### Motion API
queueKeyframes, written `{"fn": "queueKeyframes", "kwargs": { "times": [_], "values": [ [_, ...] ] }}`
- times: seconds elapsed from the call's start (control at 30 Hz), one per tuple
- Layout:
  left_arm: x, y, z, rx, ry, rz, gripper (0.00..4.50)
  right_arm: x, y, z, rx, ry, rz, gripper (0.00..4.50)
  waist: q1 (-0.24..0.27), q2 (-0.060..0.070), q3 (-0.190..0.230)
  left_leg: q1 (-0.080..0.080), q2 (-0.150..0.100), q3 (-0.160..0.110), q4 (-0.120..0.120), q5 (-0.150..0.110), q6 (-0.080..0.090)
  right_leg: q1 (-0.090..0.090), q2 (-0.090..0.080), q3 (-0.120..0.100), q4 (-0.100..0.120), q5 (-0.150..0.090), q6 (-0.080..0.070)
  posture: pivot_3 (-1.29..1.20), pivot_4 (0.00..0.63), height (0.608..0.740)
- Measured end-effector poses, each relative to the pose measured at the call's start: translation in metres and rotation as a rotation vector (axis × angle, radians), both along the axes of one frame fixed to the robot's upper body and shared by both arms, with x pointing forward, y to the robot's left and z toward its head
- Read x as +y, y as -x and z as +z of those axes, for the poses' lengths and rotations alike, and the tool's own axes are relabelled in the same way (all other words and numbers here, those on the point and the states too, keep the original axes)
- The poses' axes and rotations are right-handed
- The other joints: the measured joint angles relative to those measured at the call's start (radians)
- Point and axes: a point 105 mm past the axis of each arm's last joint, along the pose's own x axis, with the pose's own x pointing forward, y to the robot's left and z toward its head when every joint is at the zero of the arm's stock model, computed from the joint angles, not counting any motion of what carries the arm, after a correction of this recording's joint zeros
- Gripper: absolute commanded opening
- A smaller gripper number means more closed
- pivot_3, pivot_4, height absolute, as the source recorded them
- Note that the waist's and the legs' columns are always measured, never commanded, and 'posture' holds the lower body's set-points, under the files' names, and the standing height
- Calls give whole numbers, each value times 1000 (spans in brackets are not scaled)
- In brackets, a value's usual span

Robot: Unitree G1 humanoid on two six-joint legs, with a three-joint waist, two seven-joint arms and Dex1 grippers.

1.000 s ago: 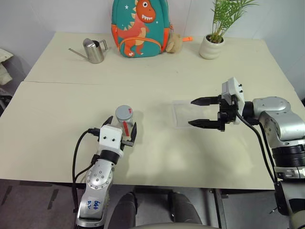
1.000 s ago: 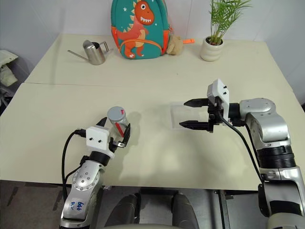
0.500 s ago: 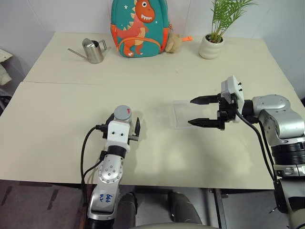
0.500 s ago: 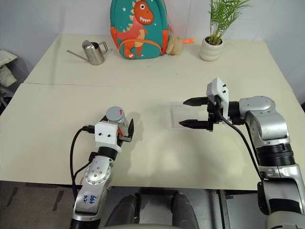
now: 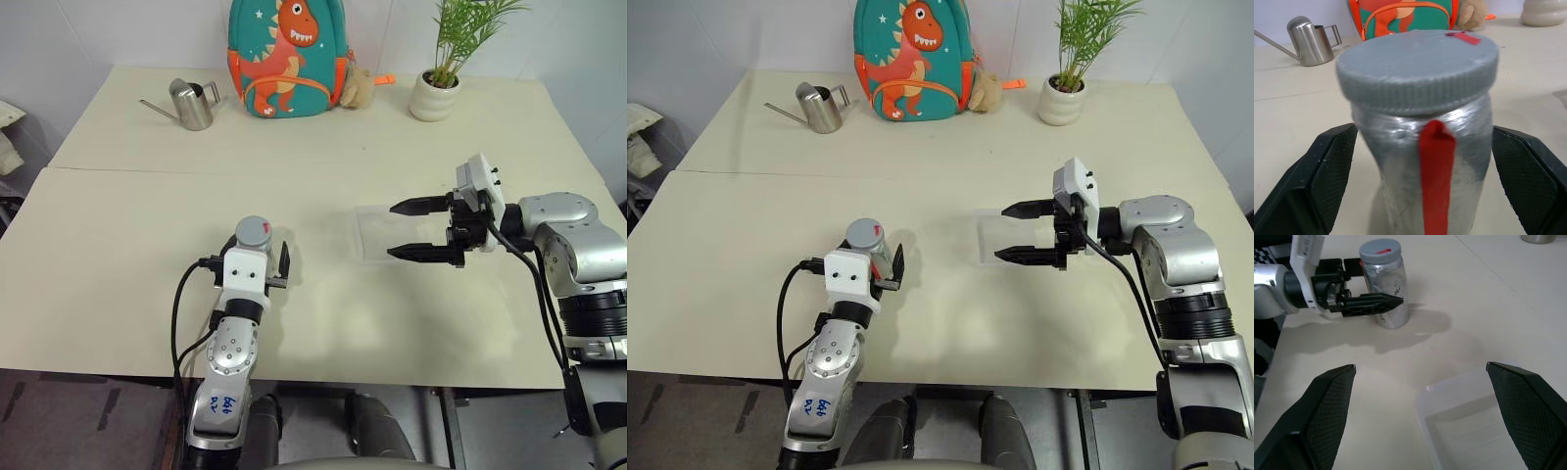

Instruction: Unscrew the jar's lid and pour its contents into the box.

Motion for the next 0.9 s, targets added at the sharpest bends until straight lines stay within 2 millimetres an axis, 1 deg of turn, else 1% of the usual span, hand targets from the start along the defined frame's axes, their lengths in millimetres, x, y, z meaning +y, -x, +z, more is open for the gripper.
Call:
{"fn": "queueKeyframes", "kwargs": {
  "times": [0.07,0.1,0.2,0.27,0.37,0.4,0.63,0.8,0.9],
  "values": [
    [0,0,0,0,1,0,4479,0,0,0,-2,0,0,4500,0,0,0,0,0,0,0,0,0,0,0,0,0,0,0,0,150,740],
    [0,0,0,0,2,0,4298,0,0,1,-3,0,1,4500,0,0,0,0,0,0,0,0,0,0,0,0,0,0,0,0,150,740],
    [-1,0,-1,4,4,-1,3595,1,0,3,-10,0,2,4500,0,0,0,0,0,0,0,0,0,0,0,0,0,0,0,0,150,740],
    [-1,0,-1,1,6,-6,2902,1,-1,4,-15,1,4,4500,0,0,0,0,0,0,0,0,0,0,0,0,0,0,0,0,150,740],
    [-2,0,1,-10,9,-12,2003,1,-1,5,-18,2,4,4500,0,0,0,0,0,0,0,0,0,0,0,0,0,0,0,0,150,740],
    [-2,-1,1,-12,10,-13,1867,1,-1,5,-18,2,4,4500,0,0,0,0,0,0,0,0,0,0,0,0,0,0,0,0,150,740],
    [-1,-3,0,-21,16,-8,1870,1,-1,5,-18,3,2,4500,0,0,0,0,0,0,0,0,0,0,0,0,0,0,0,0,150,740],
    [11,-8,7,-43,25,10,1870,1,-1,5,-21,3,-1,4500,0,0,0,0,0,0,0,0,0,0,0,0,0,0,0,0,150,740],
    [18,-9,8,-41,42,-30,1870,1,-3,6,-28,2,-12,4500,0,0,0,0,0,0,0,0,0,0,0,0,0,0,0,0,150,740]
  ]
}}
